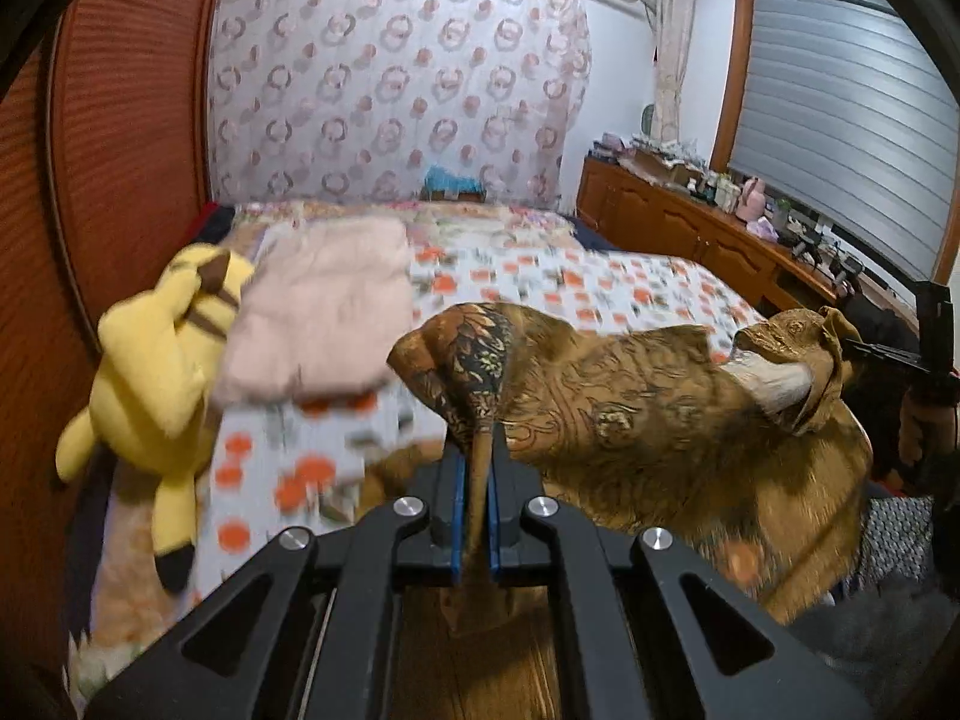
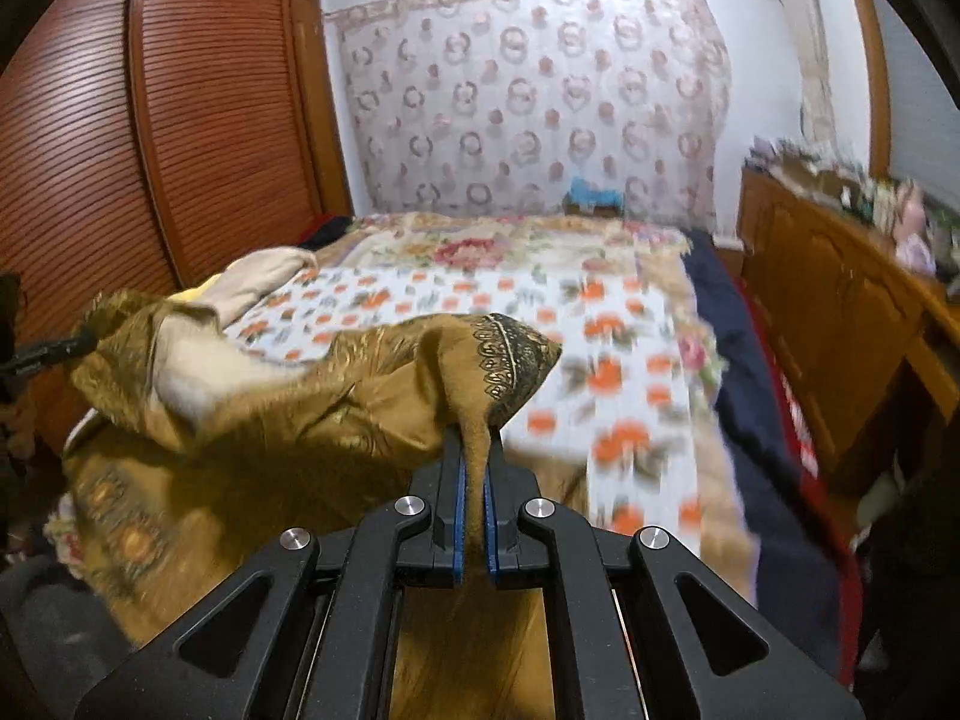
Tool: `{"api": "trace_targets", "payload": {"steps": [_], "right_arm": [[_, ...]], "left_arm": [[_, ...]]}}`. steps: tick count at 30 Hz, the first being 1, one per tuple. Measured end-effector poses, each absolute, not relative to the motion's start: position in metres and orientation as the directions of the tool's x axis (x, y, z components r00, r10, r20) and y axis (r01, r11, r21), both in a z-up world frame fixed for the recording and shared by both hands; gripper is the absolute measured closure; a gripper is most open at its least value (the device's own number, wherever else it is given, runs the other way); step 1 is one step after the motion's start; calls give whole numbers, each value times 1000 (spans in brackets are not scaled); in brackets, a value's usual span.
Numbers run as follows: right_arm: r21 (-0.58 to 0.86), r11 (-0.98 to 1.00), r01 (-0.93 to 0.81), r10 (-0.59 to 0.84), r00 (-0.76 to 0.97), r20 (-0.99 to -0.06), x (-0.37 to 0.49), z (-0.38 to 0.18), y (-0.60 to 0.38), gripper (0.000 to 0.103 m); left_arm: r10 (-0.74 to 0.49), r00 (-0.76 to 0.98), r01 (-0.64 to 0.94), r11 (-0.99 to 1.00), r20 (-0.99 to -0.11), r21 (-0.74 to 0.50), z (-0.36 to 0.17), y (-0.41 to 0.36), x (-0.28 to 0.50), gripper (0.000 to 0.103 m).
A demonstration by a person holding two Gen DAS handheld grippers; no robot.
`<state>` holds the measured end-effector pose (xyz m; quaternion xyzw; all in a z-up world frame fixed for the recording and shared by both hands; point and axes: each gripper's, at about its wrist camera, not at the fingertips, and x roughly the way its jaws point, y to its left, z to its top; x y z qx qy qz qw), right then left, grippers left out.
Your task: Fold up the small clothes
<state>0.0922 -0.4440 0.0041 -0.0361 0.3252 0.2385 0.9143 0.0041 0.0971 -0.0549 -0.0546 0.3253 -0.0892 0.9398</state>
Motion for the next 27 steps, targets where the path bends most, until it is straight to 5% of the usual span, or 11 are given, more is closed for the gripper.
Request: {"api": "trace_targets", "payload": {"steps": [10, 15, 18, 27], "right_arm": [[35, 891, -452, 327, 587, -740, 57, -27, -443, 100], [8, 896, -445, 306, 604, -735, 54, -24, -449, 95], [7, 895, -445, 312, 618, -721, 53, -15, -455, 94], [-33, 912, -409, 292, 702, -650, 74, 10, -468, 75]], "left_arm": [[-231, 719, 144, 972, -655, -185, -75, 97, -20, 92], [-199, 754, 119, 979, -626, -168, -61, 110, -26, 60], [-170, 769, 93, 983, -616, -155, -55, 120, -22, 50], [-66, 764, 2, 995, -642, -100, -69, 146, 31, 49]]}}
